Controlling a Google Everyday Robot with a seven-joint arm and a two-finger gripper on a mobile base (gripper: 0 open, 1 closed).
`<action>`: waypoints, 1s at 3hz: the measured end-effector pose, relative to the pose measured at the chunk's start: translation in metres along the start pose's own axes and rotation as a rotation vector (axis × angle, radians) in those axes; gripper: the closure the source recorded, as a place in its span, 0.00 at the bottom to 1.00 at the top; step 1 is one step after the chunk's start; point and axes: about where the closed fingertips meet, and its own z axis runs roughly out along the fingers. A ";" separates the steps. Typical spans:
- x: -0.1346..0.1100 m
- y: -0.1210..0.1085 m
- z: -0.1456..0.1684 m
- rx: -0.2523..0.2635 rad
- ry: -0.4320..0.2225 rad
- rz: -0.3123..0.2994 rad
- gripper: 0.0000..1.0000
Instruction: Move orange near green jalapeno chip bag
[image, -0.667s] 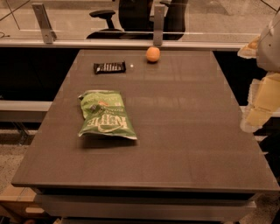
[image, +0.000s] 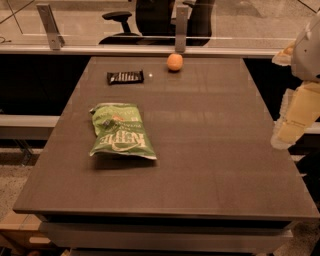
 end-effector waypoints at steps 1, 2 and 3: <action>-0.007 -0.008 0.008 0.000 0.014 0.048 0.00; -0.011 -0.020 0.012 0.008 -0.008 0.168 0.00; -0.012 -0.021 0.012 0.010 -0.010 0.195 0.00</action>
Offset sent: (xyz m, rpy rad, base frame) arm 0.0399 0.0041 -0.0052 0.1366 0.0306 -0.3206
